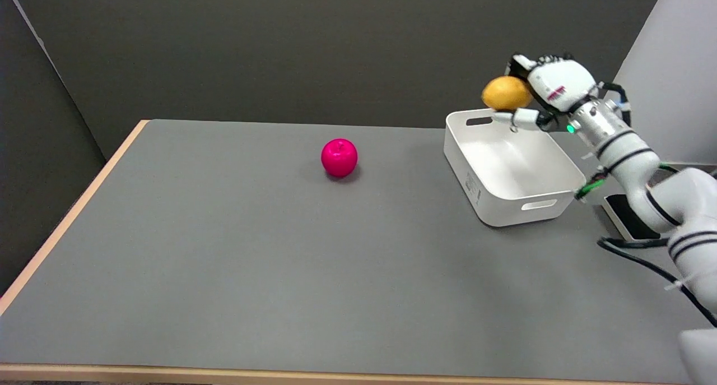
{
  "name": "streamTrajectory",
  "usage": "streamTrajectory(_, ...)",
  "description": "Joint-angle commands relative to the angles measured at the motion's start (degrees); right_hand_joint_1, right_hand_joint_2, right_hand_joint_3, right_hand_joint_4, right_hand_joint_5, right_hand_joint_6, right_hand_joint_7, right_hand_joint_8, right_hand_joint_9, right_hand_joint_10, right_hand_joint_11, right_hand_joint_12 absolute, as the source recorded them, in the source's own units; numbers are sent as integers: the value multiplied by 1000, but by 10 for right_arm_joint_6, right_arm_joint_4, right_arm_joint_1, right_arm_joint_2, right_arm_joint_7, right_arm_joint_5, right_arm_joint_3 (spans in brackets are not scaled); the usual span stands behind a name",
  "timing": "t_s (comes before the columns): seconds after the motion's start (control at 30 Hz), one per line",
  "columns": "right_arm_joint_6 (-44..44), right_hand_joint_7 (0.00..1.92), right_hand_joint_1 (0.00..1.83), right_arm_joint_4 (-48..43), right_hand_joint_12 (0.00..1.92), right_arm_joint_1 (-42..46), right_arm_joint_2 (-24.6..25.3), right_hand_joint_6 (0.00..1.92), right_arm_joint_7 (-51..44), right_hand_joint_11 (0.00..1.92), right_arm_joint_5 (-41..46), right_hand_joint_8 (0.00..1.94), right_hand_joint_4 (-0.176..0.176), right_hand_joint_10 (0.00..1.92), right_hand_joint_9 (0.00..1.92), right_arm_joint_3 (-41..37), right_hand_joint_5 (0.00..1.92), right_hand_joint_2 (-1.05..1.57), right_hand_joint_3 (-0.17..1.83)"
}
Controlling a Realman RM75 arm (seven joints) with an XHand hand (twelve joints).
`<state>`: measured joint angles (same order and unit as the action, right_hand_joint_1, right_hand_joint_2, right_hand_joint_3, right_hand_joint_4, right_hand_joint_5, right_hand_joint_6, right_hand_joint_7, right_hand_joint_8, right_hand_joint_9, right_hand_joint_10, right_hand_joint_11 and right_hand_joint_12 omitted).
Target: Place the lemon into the white box.
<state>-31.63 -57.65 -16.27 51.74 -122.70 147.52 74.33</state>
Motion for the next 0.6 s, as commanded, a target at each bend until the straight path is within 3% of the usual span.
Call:
streamTrajectory(0.03,87,810,1146,-82,1726,150,2,1563,5,493,0,1454,-83,1602,782,-41,557,1158,273)
streamTrajectory(0.3,87,834,1159,-116,1728,170,25,1548,12,587,0,1430,-96,1585,799,-4,567,1132,304)
streamTrajectory(0.37,88,783,1141,-119,1719,171,25,1589,24,515,0,1511,-121,1596,782,-4,499,1238,159)
streamTrajectory(0.43,83,461,769,-123,1544,178,26,553,33,288,1,634,40,1026,465,-10,216,794,842)
streamTrajectory(0.47,82,357,660,-126,1435,180,26,362,33,247,1,450,64,870,374,-13,152,708,968)
streamTrajectory(0.57,76,64,521,-142,1049,201,28,165,31,98,1,207,39,595,72,-29,15,628,991)
streamTrajectory(0.6,75,22,522,-151,1021,210,28,122,31,54,1,173,35,537,25,-35,-1,617,971)
